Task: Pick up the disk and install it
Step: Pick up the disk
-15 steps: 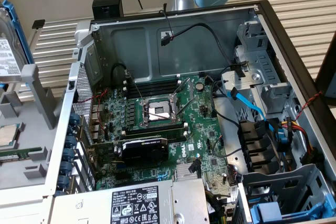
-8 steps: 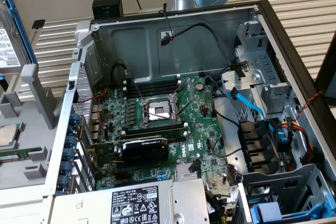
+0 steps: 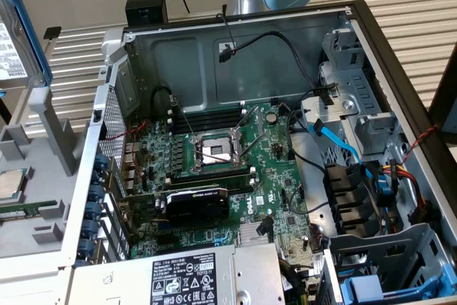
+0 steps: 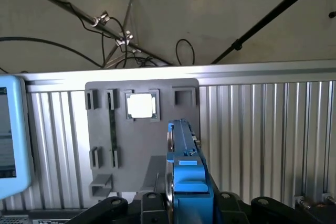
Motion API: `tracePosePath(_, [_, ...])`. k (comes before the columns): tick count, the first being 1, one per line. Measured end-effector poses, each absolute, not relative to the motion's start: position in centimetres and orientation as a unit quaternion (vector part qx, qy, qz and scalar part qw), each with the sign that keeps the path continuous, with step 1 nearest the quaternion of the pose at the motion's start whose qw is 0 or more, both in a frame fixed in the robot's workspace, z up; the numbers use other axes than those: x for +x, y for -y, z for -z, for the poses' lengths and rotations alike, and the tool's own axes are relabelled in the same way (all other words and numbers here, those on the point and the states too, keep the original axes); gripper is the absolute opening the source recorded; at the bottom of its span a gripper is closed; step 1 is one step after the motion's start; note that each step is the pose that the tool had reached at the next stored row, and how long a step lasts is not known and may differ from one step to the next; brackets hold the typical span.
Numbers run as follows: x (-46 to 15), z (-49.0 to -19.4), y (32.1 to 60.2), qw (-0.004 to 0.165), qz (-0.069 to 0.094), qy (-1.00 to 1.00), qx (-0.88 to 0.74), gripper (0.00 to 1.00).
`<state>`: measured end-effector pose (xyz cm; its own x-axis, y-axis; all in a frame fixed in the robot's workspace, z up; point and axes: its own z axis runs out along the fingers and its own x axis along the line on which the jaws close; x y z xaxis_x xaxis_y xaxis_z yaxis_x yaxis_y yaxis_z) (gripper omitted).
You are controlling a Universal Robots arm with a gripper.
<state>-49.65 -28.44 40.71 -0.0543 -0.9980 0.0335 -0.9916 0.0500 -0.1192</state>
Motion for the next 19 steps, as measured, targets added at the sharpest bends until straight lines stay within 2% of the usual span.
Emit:
tracePosePath(7, [-49.5,-42.2,28.5,0.035,0.059,-0.720,-0.690,0.37])
tracePosePath(19, [-47.7,-46.0,29.9,0.044,0.050,-0.717,-0.694,0.37])
